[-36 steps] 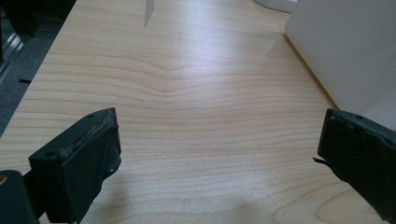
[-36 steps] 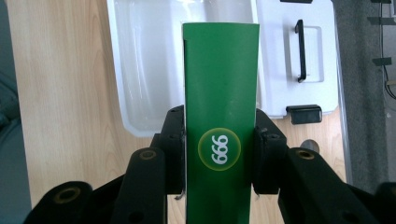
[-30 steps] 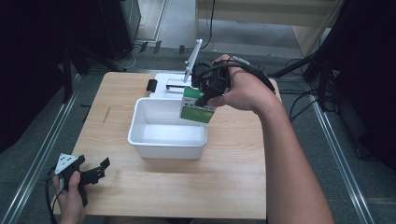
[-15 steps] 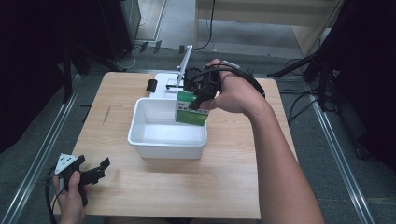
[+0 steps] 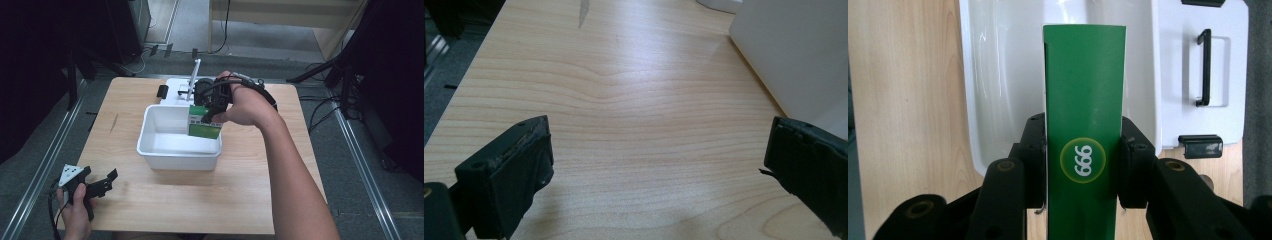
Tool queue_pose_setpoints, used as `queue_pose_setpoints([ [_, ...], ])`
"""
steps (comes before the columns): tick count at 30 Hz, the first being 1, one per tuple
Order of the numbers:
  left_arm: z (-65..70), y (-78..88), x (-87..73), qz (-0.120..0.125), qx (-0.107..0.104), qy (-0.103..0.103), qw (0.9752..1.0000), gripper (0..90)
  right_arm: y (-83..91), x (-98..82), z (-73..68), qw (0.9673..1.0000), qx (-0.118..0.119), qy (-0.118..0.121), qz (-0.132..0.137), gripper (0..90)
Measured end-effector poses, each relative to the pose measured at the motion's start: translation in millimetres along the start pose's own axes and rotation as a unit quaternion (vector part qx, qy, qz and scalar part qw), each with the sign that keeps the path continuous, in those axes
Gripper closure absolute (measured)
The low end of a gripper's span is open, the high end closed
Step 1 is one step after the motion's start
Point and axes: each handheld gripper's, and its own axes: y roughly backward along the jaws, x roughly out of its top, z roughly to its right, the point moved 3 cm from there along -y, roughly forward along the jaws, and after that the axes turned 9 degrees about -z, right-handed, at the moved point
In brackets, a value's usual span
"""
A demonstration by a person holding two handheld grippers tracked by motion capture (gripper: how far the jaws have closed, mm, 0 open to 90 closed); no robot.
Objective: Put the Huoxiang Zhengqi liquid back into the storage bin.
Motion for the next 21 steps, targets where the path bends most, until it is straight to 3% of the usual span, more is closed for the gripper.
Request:
queue_pose_setpoints([
  [6,0.0,0.2,-0.1,0.000,0.000,0.001,1.0000,0.3,-18.6,5.4,-0.5,0.9998,-0.001,0.010,-0.016,64.6],
  [9,-0.1,0.3,-0.1,-0.001,-0.001,0.002,1.0000,0.3,-26.5,4.1,-0.2,0.9998,0.002,0.002,-0.019,64.6],
  [21,-0.1,0.1,0.0,-0.001,-0.001,0.000,1.0000,0.3,-48.8,2.1,-0.1,0.9999,0.003,0.002,-0.014,64.5],
])
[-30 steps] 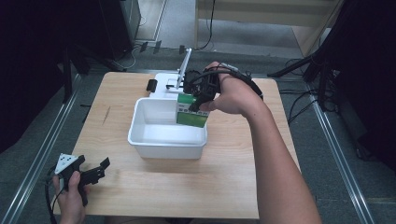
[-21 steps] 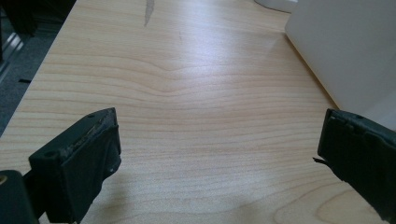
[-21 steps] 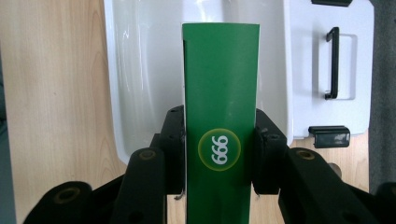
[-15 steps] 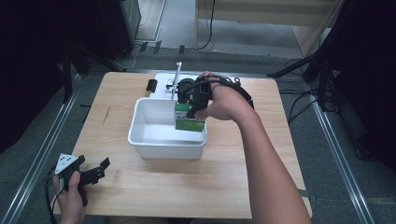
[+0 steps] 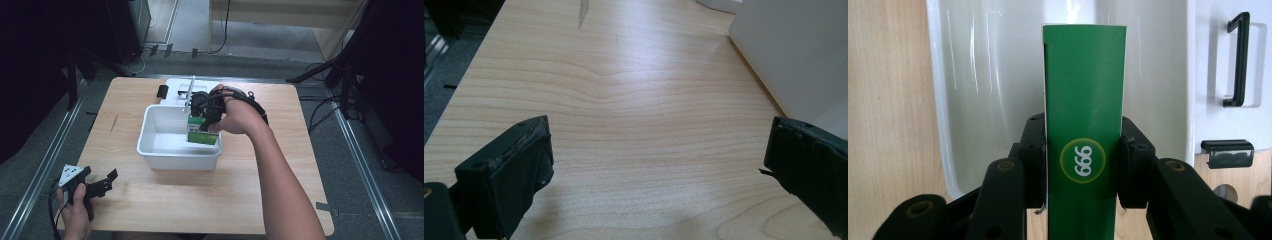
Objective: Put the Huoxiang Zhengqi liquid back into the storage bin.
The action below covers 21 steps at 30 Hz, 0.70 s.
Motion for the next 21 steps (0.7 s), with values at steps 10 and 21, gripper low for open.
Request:
queue_pose_setpoints([
  [10,0.2,-0.3,0.1,0.001,0.000,0.002,1.0000,0.3,-18.7,1.3,-2.9,0.9999,0.004,0.006,-0.008,64.2],
  [21,-0.2,-0.3,0.1,0.001,0.000,0.002,1.0000,0.3,-41.1,5.1,-6.2,0.9995,0.013,0.016,-0.025,63.9],
])
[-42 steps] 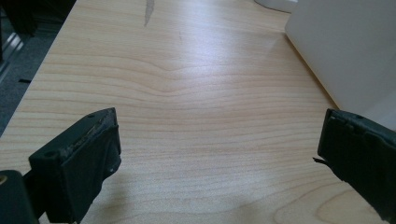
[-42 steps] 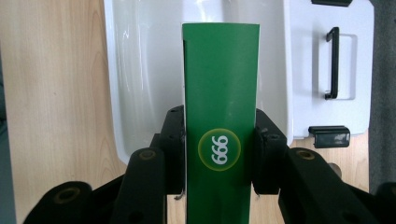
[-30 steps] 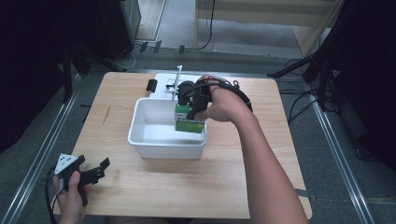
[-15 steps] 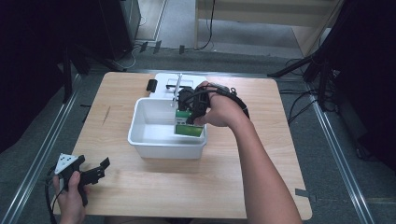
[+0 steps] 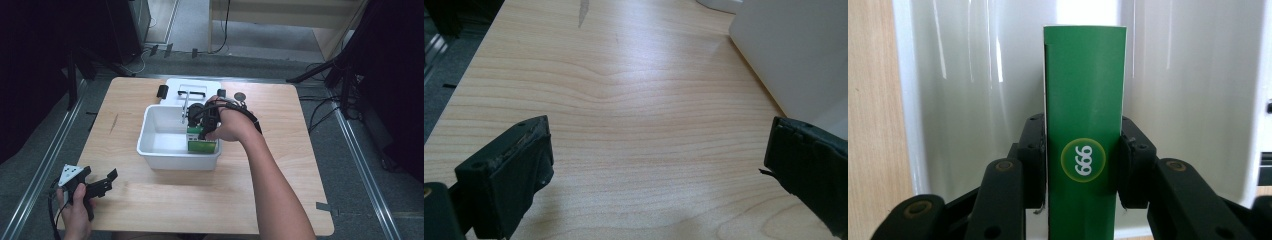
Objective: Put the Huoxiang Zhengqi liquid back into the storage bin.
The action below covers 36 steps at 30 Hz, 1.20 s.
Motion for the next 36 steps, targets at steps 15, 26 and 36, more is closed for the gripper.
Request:
queue_pose_setpoints([
  [15,0.3,0.1,0.0,0.000,0.000,0.000,1.0000,0.3,-0.1,0.0,0.8,0.9996,0.001,-0.016,0.025,58.6],
  [26,0.4,0.0,0.0,0.000,0.001,0.000,1.0000,0.3,23.7,-6.7,1.4,0.9966,0.004,-0.054,0.063,50.1],
  [36,0.4,0.2,-0.1,-0.001,0.002,-0.002,1.0000,0.3,51.2,-22.2,3.5,0.9924,-0.012,-0.085,0.088,45.6],
])
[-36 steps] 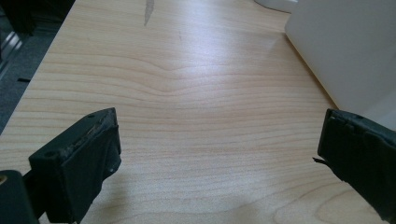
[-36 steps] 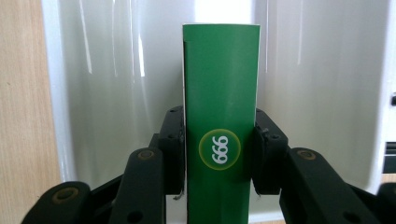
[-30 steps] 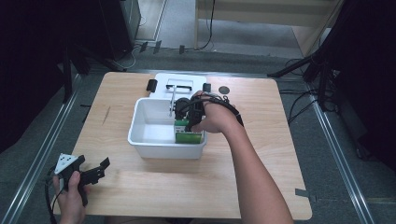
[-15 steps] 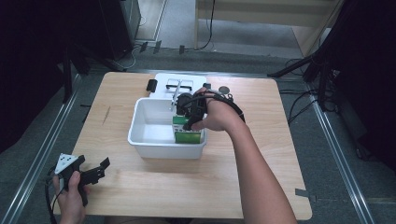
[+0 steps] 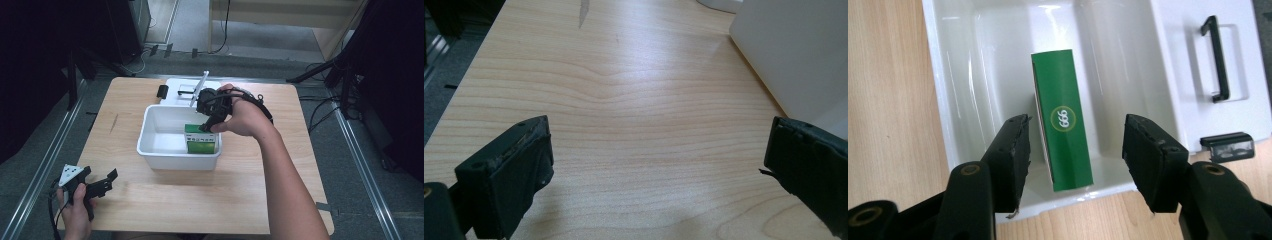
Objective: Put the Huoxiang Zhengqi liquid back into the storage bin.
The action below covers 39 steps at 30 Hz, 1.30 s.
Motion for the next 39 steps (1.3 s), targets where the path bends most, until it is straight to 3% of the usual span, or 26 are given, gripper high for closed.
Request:
queue_pose_setpoints([
  [6,0.0,0.0,0.0,0.000,0.000,-0.001,1.0000,0.3,13.0,-8.8,2.3,0.9998,-0.006,-0.014,0.015,44.1],
  [19,0.3,-0.2,0.1,0.001,0.001,0.000,1.0000,0.3,34.2,-49.1,8.2,0.9976,-0.020,-0.063,0.021,40.8],
  [28,0.4,-0.3,0.1,0.001,0.001,0.000,1.0000,0.3,33.5,-78.1,11.7,0.9955,-0.017,-0.090,0.021,40.2],
  [39,0.4,-0.3,0.1,0.001,0.001,-0.001,1.0000,0.3,17.8,-110.9,10.1,0.9923,-0.010,-0.122,0.020,39.7],
])
